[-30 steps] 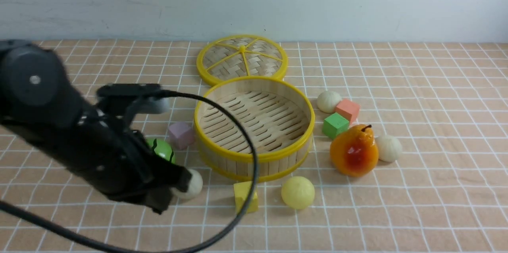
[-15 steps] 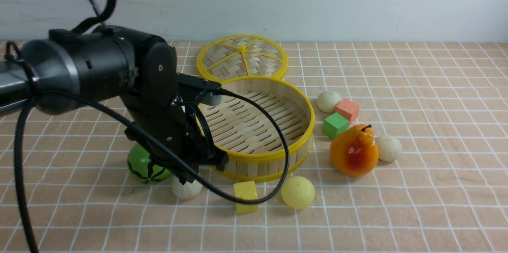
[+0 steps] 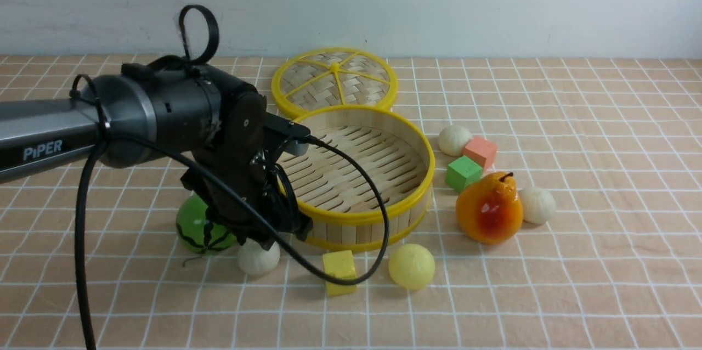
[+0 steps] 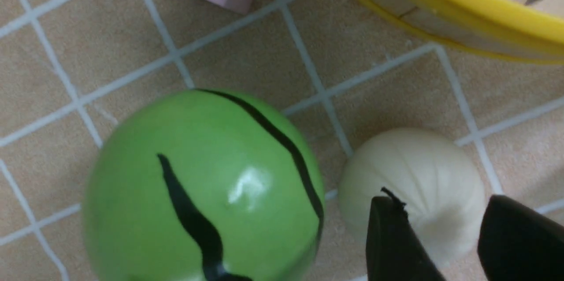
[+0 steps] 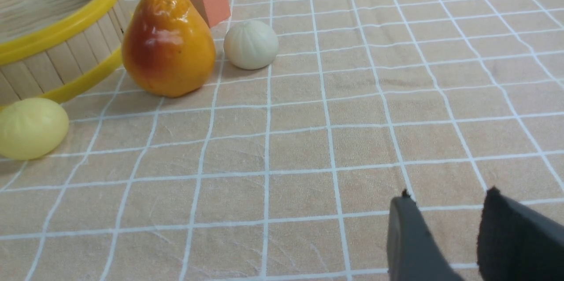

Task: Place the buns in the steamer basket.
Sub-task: Use the left arm to grab a steamed stuffed bun

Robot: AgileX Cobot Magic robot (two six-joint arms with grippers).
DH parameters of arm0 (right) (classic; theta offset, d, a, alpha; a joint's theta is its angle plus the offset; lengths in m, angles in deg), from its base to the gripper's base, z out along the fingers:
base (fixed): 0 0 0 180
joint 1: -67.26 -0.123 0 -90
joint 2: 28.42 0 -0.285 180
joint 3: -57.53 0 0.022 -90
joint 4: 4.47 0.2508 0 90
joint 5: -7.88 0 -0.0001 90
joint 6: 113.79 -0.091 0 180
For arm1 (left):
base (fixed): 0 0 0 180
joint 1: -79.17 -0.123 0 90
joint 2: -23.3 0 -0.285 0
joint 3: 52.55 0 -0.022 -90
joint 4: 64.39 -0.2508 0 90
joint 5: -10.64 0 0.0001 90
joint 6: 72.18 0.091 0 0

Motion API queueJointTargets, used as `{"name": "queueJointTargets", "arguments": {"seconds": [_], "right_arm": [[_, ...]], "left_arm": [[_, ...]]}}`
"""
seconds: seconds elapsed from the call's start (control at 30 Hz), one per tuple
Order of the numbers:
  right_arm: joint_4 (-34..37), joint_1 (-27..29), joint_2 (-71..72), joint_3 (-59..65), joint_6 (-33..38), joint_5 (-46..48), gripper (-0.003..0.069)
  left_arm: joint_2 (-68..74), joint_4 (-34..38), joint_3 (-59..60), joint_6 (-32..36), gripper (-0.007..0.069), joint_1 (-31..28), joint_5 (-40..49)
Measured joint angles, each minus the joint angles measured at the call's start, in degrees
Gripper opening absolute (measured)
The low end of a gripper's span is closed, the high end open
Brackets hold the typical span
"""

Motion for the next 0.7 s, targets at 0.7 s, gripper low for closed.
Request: {"name": "queueJointTargets", "arguments": {"seconds": [0.7], "right_arm": [[0.0,0.0,0.0,0.0,0.0,0.0,0.0239]], "left_arm": [[2.3,1.5,-0.6,-0.1,0.0062,0.0,-0.4]]}}
